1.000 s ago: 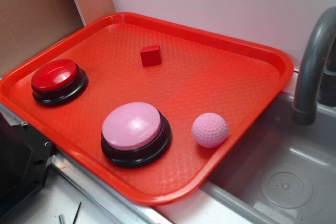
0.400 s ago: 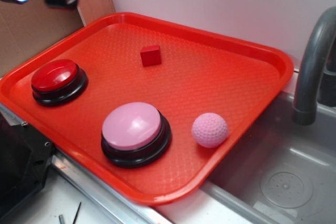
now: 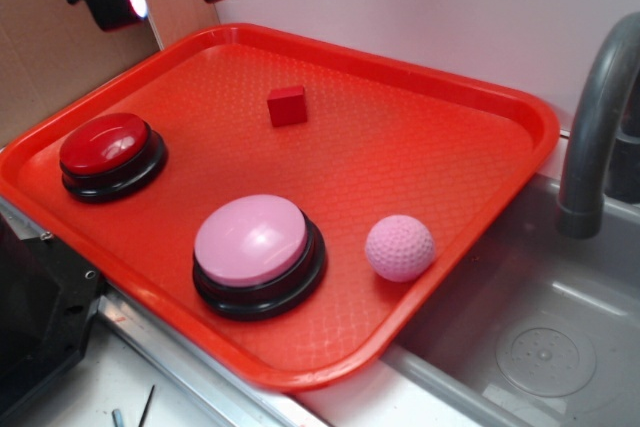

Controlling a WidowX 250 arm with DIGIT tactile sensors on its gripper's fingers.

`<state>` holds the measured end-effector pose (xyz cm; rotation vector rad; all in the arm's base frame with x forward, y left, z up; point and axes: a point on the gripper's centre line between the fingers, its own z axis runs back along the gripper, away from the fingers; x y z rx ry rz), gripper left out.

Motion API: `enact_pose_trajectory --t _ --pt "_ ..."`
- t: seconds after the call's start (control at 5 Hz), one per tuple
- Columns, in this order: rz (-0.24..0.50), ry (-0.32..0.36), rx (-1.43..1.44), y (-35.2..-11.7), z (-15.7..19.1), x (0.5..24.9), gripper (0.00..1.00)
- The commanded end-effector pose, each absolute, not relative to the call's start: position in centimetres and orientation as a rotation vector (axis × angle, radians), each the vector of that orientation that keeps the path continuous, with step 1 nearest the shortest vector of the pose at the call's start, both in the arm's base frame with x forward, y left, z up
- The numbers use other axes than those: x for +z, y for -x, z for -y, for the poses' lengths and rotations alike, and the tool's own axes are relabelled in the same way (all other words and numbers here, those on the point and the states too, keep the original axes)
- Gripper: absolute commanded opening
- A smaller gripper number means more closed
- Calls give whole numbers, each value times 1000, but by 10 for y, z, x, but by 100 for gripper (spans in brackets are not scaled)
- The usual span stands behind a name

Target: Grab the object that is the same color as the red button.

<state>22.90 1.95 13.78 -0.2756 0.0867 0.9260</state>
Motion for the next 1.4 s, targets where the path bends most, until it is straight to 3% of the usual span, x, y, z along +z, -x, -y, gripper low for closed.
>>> enact_pose_trajectory --t 0.0,0.2,0.4,0.6,0.8,1.0,1.2 --pt "-37 288 942 -231 -27 150 100" --pt "-37 288 942 -231 -27 150 100" --pt "-68 121 941 -253 -27 128 100" --pt "-57 30 885 -278 -17 104 100" --pt "-70 24 788 -300 -7 82 100" --pt "-20 70 740 -303 -4 66 100" --pt "4 62 749 -301 -7 49 100"
